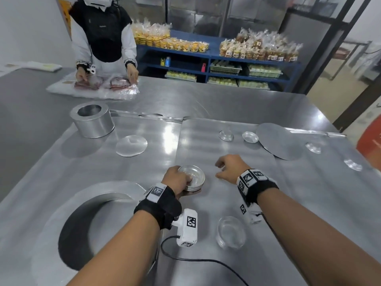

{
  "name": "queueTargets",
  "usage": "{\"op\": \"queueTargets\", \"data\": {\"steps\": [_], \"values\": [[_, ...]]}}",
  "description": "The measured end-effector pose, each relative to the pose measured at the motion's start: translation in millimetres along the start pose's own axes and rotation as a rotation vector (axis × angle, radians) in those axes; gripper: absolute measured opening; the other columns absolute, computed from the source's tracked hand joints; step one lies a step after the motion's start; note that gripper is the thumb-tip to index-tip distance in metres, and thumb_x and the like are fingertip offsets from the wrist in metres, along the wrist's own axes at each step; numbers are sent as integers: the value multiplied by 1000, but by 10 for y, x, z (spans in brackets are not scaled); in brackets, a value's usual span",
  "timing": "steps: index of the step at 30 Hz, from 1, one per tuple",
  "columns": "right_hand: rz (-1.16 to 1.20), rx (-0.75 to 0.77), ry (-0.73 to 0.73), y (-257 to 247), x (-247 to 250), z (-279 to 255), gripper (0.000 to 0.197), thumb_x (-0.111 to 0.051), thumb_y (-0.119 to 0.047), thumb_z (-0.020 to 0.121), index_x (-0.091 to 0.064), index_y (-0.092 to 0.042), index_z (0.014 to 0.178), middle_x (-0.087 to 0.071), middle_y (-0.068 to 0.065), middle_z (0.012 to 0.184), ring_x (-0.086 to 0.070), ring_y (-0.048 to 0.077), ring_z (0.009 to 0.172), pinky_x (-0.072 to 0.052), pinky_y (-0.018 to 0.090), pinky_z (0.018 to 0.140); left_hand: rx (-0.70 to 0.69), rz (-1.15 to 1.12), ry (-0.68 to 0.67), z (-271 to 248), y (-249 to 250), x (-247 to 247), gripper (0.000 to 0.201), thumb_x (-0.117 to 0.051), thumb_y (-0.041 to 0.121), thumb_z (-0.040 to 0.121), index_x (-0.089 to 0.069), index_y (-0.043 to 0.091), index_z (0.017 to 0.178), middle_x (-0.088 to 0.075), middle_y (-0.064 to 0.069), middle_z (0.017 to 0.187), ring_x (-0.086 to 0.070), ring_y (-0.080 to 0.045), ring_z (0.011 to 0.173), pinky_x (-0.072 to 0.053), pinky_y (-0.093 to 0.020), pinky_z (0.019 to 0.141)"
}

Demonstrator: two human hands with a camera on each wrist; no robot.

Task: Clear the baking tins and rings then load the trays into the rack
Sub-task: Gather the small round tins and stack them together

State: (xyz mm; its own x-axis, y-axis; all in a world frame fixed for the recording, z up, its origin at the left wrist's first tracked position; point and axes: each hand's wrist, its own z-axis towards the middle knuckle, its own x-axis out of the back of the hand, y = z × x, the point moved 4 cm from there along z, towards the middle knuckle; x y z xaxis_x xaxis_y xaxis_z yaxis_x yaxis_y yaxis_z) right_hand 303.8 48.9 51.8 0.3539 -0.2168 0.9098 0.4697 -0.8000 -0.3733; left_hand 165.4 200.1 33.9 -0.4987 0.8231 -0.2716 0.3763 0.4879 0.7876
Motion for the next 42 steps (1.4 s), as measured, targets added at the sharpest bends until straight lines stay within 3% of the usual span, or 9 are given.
{"op": "queueTargets", "data": {"steps": [6,12,15,18,23,30,34,37,42], "values": [[-110,-114,19,694,116,726,42,-73,-26,80,-67,-14,119,-63,9,123,-62,24,111,-50,31,96,21,14,51,427,-80,-398,35,-45,-19,90,-55,-7,121,-54,-35,126,-58,-56,109,-62,-50,59],[-241,-125,23,1045,188,1469,41,-70,-31,82,-66,-9,116,-66,13,115,-64,31,105,-53,35,90,8,19,103,850,-133,-568,33,-45,-16,90,-55,-8,120,-56,-34,123,-60,-53,108,-61,-41,54],[-270,-99,14,1126,194,1807,44,-72,-30,82,-64,-4,116,-66,16,114,-63,33,105,-51,35,86,4,9,138,1048,-143,-579,28,-47,-16,91,-58,-6,114,-60,-28,109,-62,-46,96,-62,-47,58],[-302,-81,52,1172,209,2082,43,-73,-31,80,-62,-5,113,-63,18,116,-60,35,108,-48,36,89,-10,33,168,1215,-159,-568,23,-49,-15,91,-61,0,104,-63,-21,98,-64,-39,84,-62,-50,62],[-279,-113,79,1247,139,2367,56,-68,-38,85,-54,-3,126,-54,18,127,-53,37,116,-44,39,95,-12,38,195,1339,-212,-558,21,-51,-14,92,-62,4,97,-63,-20,97,-64,-40,85,-62,-53,64],[-132,-212,107,1302,101,2433,72,-76,-40,78,-45,-2,131,-51,19,129,-49,38,120,-42,40,97,-2,44,198,1334,-319,-510,23,-52,-14,91,-62,5,98,-65,-21,98,-66,-41,90,-59,-60,75],[-38,-189,155,1220,167,2276,83,-84,-36,73,-40,-2,134,-49,19,131,-50,36,122,-43,41,99,3,43,200,1262,-326,-509,24,-51,-15,90,-61,5,99,-64,-24,103,-65,-46,94,-57,-65,76],[8,-131,196,1086,216,2068,77,-86,-30,72,-44,-1,129,-51,18,128,-52,34,118,-42,37,97,0,55,206,1182,-330,-500,24,-52,-14,89,-63,7,95,-65,-22,99,-65,-46,93,-54,-68,80],[150,-26,242,797,287,1549,76,-83,-32,73,-45,-17,137,-46,13,132,-52,32,119,-43,35,96,5,90,227,1009,-332,-463,26,-58,-5,75,-65,7,96,-67,-29,105,-66,-51,100,-53,-71,79]]}}
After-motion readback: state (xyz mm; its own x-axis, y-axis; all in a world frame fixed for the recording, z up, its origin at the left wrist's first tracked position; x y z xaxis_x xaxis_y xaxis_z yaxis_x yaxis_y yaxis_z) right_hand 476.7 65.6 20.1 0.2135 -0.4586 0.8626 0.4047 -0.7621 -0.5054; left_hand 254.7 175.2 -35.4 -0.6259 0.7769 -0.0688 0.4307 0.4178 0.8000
